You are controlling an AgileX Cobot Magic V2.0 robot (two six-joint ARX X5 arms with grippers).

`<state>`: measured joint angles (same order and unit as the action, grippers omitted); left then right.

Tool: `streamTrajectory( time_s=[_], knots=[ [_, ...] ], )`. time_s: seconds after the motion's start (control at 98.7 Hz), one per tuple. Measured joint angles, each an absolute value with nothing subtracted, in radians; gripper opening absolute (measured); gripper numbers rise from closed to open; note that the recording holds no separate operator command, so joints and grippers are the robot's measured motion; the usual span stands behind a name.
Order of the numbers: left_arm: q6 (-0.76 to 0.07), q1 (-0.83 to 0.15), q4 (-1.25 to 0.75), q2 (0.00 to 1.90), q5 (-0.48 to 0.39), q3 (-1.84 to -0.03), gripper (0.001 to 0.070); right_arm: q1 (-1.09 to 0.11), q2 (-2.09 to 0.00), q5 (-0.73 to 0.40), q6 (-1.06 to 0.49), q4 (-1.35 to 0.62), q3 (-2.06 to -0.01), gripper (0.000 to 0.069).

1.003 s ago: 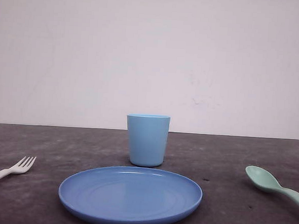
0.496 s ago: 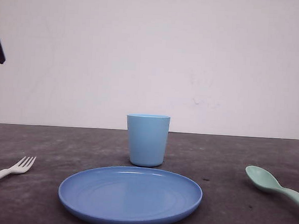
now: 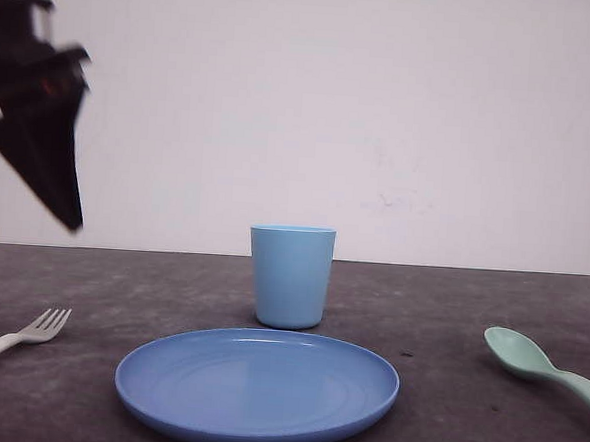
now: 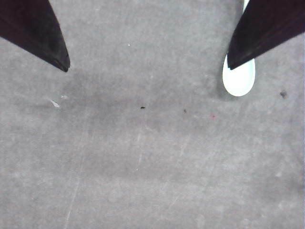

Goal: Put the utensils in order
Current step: 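Lower the left gripper onto the white fork and close it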

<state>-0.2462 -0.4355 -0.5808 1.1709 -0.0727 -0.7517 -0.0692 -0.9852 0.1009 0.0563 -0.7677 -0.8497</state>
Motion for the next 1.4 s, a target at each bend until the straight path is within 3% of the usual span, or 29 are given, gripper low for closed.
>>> streamTrajectory(
  time_s=[0.344, 0.679, 0.902, 1.256, 1.398],
  knots=[
    [-0.294, -0.483, -0.581, 1.347, 0.020, -0.752, 0.0462, -0.069, -0.985, 0.101, 0.056, -0.768, -0.850, 0.0666],
    [-0.316, -0.485, -0.581, 1.418, 0.032, -0.763, 0.0422, -0.069, -0.985, 0.101, 0.056, -0.768, -0.850, 0.0666],
    [-0.316, -0.488, -0.580, 1.420, 0.047, -0.763, 0.0180, -0.069, -0.985, 0.101, 0.056, -0.767, -0.850, 0.0666],
    [-0.324, -0.506, -0.582, 1.421, 0.065, -0.763, 0.0048, -0.069, -0.985, 0.101, 0.056, -0.767, -0.850, 0.0666],
    [-0.324, -0.508, -0.581, 1.421, 0.067, -0.763, 0.0042, -0.069, -0.985, 0.101, 0.056, -0.767, -0.850, 0.0666]
  ],
)
